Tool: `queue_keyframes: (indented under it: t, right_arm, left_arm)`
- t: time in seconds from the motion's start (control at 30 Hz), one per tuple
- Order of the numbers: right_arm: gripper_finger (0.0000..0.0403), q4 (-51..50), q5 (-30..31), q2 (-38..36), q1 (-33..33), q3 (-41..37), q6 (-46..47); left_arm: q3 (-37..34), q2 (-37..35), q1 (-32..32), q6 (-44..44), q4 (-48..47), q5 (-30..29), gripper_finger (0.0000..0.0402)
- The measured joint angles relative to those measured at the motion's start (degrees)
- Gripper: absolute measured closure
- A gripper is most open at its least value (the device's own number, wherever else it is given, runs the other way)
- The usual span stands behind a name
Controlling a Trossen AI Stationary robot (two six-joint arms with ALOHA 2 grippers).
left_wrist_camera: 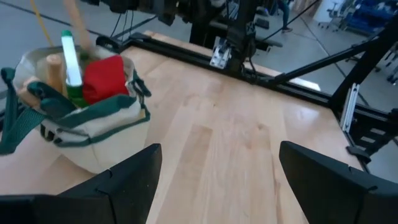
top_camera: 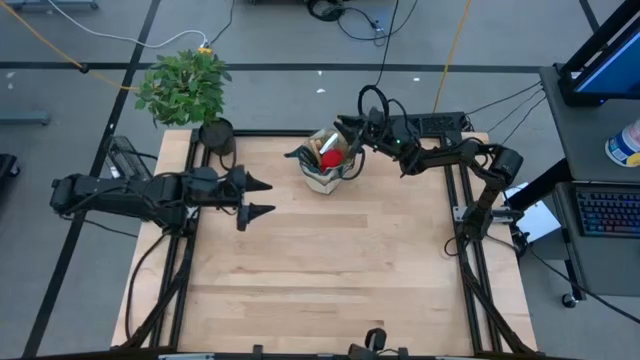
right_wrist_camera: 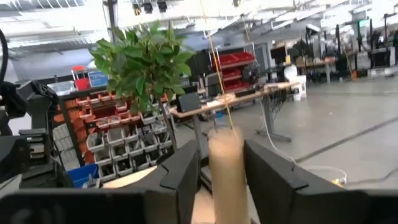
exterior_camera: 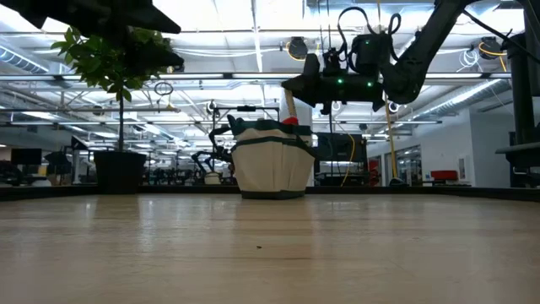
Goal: Pick & Place Garden tools in Gardening bag
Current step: Put the hand trowel into the gardening tool bag, then return to Home Position
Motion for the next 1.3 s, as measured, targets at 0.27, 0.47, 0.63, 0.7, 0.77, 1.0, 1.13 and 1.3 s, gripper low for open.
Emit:
queue_keyframes:
  t: [0.27,0.47,0.63,0.7,0.77,1.0,1.13,1.3]
  right_arm:
    - [0.0264,-0.7,-0.2,0.0,0.0,0.0,1.7]
    - [0.0262,-0.7,-0.3,-2.8,0.3,0.0,1.5]
    - [0.0262,-2.8,-3.6,-9.1,0.5,0.0,1.3]
    - [0.0262,-7.2,-7.6,-12.6,0.4,0.0,1.1]
    - [0.0262,-13.3,-11.1,-16.1,0.0,0.0,0.7]
    - [0.0282,-39.1,-16.9,-29.2,-0.6,0.0,-7.1]
    - [0.0323,-50.3,-16.8,-35.9,-0.6,0.0,-10.9]
    - [0.039,-60.2,-16.8,-43.4,-0.6,0.0,-13.3]
  left_arm:
    - [0.0,-0.2,0.1,0.0,-0.9,-0.1,0.0068]
    - [0.0,-0.2,0.1,0.0,-1.1,-0.1,0.0069]
    - [0.0,-0.2,0.1,0.0,-1.4,-0.1,0.0069]
    - [0.0,-0.2,0.1,-0.3,-2.3,-0.1,0.0068]
    - [0.0,-0.2,0.1,-1.5,-3.4,0.0,0.0069]
    - [0.0,-1.0,-0.5,1.4,-4.1,2.6,0.0069]
    - [-0.1,-3.5,-0.4,3.4,-4.4,3.0,0.0069]
    - [-3.2,-8.8,-0.7,4.3,-4.2,3.1,0.0068]
